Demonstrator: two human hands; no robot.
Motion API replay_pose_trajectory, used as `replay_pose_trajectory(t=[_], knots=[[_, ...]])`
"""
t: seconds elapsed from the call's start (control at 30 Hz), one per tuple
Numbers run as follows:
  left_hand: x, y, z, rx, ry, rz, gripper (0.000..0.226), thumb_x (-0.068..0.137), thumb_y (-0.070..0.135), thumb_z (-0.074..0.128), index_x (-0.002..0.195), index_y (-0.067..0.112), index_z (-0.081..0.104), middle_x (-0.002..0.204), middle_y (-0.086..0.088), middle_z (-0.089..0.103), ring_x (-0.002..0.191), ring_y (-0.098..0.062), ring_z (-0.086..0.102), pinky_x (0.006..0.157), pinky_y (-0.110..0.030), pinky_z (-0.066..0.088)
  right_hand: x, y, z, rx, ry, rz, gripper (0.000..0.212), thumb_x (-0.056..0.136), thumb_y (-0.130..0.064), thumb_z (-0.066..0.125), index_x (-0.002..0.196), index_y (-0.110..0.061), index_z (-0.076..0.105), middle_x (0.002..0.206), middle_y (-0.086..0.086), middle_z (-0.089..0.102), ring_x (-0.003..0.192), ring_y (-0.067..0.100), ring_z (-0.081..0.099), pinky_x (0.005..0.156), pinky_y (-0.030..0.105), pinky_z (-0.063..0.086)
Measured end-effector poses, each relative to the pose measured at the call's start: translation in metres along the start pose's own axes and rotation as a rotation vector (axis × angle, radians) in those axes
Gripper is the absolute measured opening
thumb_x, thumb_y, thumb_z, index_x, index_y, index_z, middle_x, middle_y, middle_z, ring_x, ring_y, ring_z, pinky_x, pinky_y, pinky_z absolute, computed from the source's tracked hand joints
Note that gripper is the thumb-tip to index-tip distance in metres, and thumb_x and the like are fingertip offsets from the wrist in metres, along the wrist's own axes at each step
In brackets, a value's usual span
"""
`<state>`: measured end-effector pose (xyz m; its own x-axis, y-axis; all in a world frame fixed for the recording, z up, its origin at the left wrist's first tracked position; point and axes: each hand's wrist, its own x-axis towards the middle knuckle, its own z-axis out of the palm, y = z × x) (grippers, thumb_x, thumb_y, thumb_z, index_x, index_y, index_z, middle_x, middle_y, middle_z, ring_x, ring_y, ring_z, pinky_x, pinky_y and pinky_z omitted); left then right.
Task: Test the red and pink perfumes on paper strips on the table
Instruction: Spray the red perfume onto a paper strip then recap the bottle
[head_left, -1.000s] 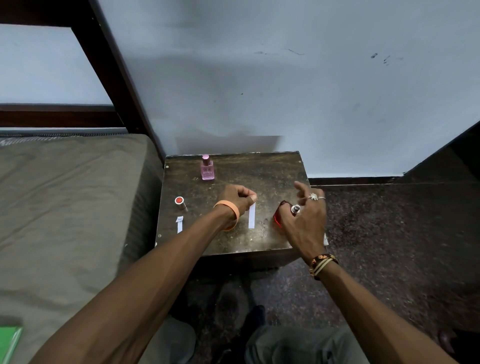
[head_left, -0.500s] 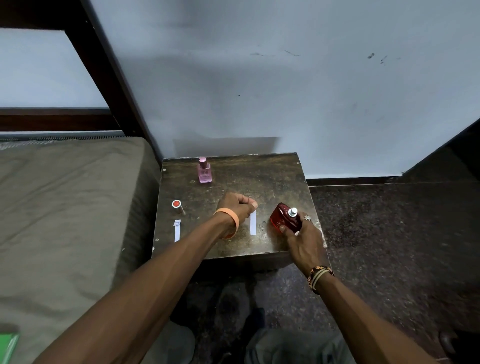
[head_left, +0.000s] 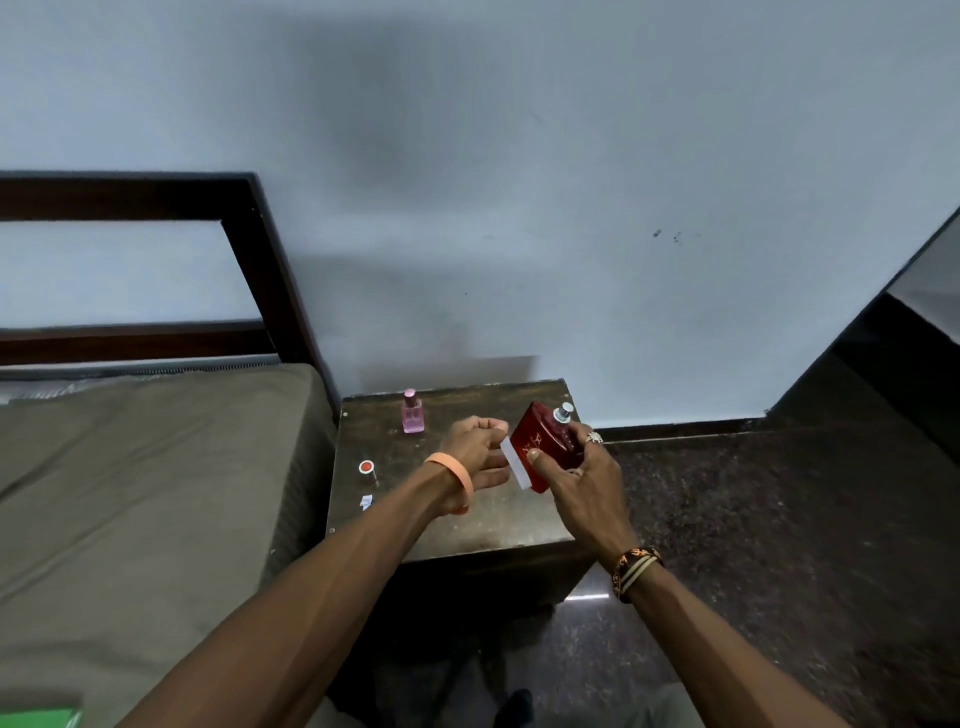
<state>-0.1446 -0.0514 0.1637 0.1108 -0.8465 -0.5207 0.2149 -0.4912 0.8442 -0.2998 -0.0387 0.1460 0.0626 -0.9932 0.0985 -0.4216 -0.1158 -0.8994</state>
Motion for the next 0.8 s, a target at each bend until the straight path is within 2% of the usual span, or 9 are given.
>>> replay_pose_trajectory(t=[0.07, 0.17, 0.27, 0.4, 0.5, 0.57, 0.63, 0.73, 0.8], knots=[[-0.018, 0.009, 0.003, -0.040, -0.016, 0.017, 0.006, 0.095, 0.010, 0.050, 0.094, 0.010, 0.056, 0.085, -0.010, 0.067, 0.079, -0.026, 0.068, 0.079, -0.044, 0.056, -0.009, -0.012, -0.005, 0.024, 0.000, -0.029, 0.045, 0.086, -0.034, 0.071, 0.126, -0.025, 0.054, 0.098, -0.016, 0.058, 0.091, 0.004, 0.062, 0.066, 0.021, 0.057], [-0.049, 0.022, 0.008, -0.029, -0.039, 0.069, 0.006, 0.095, 0.009, 0.051, 0.090, 0.009, 0.056, 0.081, -0.010, 0.066, 0.077, -0.027, 0.067, 0.081, -0.047, 0.056, -0.025, -0.032, -0.017, 0.044, 0.035, -0.108, 0.054, 0.080, -0.048, 0.069, 0.129, -0.031, 0.053, 0.107, -0.014, 0.061, 0.097, 0.010, 0.064, 0.074, 0.032, 0.060], [-0.079, 0.038, 0.011, -0.036, -0.054, 0.113, 0.006, 0.095, 0.008, 0.051, 0.091, 0.008, 0.055, 0.079, -0.011, 0.065, 0.072, -0.025, 0.066, 0.083, -0.048, 0.055, -0.036, -0.058, -0.029, 0.039, 0.081, -0.206, 0.055, 0.083, -0.041, 0.072, 0.132, -0.032, 0.050, 0.109, -0.013, 0.058, 0.097, 0.005, 0.061, 0.075, 0.024, 0.058], [-0.117, 0.058, 0.015, -0.030, -0.109, 0.171, 0.008, 0.095, 0.008, 0.052, 0.091, 0.006, 0.058, 0.083, -0.014, 0.069, 0.078, -0.030, 0.067, 0.082, -0.046, 0.056, -0.045, -0.092, -0.041, 0.091, 0.105, -0.277, 0.055, 0.085, -0.039, 0.071, 0.134, -0.037, 0.045, 0.118, -0.013, 0.051, 0.102, -0.004, 0.054, 0.081, 0.018, 0.053], [-0.141, 0.073, 0.019, -0.056, -0.137, 0.206, 0.010, 0.094, 0.007, 0.052, 0.087, 0.007, 0.059, 0.083, -0.014, 0.066, 0.077, -0.029, 0.064, 0.080, -0.045, 0.056, -0.047, -0.119, -0.048, 0.198, 0.116, -0.302, 0.046, 0.090, -0.028, 0.067, 0.130, -0.037, 0.046, 0.110, -0.018, 0.056, 0.098, -0.003, 0.058, 0.081, 0.023, 0.054], [-0.154, 0.084, 0.019, -0.074, -0.149, 0.218, 0.007, 0.093, 0.007, 0.053, 0.088, 0.007, 0.058, 0.085, -0.015, 0.066, 0.078, -0.030, 0.064, 0.078, -0.044, 0.056, -0.047, -0.136, -0.052, 0.288, 0.119, -0.298, 0.047, 0.092, -0.020, 0.064, 0.133, -0.032, 0.044, 0.101, -0.014, 0.060, 0.088, 0.000, 0.062, 0.078, 0.030, 0.056], [-0.165, 0.095, 0.017, -0.083, -0.150, 0.232, 0.004, 0.093, 0.007, 0.054, 0.092, 0.006, 0.058, 0.090, -0.016, 0.067, 0.083, -0.034, 0.066, 0.080, -0.047, 0.056, -0.050, -0.151, -0.059, 0.413, 0.096, -0.304, 0.051, 0.092, -0.013, 0.062, 0.135, -0.032, 0.044, 0.100, -0.003, 0.063, 0.082, 0.009, 0.067, 0.076, 0.036, 0.059], [-0.177, 0.110, 0.013, -0.076, -0.112, 0.249, 0.005, 0.094, 0.009, 0.052, 0.095, 0.007, 0.057, 0.100, -0.019, 0.068, 0.088, -0.037, 0.068, 0.077, -0.049, 0.056, -0.054, -0.169, -0.068, 0.629, 0.051, -0.237, 0.059, 0.087, -0.008, 0.061, 0.136, -0.036, 0.045, 0.110, 0.014, 0.061, 0.088, 0.027, 0.071, 0.075, 0.047, 0.060], [-0.184, 0.121, 0.010, -0.059, -0.058, 0.278, 0.006, 0.095, 0.010, 0.052, 0.095, 0.008, 0.057, 0.104, -0.019, 0.069, 0.089, -0.037, 0.069, 0.075, -0.046, 0.057, -0.056, -0.175, -0.075, 0.765, -0.005, -0.180, 0.062, 0.078, -0.014, 0.059, 0.135, -0.034, 0.047, 0.115, 0.019, 0.061, 0.092, 0.034, 0.070, 0.077, 0.052, 0.059]])
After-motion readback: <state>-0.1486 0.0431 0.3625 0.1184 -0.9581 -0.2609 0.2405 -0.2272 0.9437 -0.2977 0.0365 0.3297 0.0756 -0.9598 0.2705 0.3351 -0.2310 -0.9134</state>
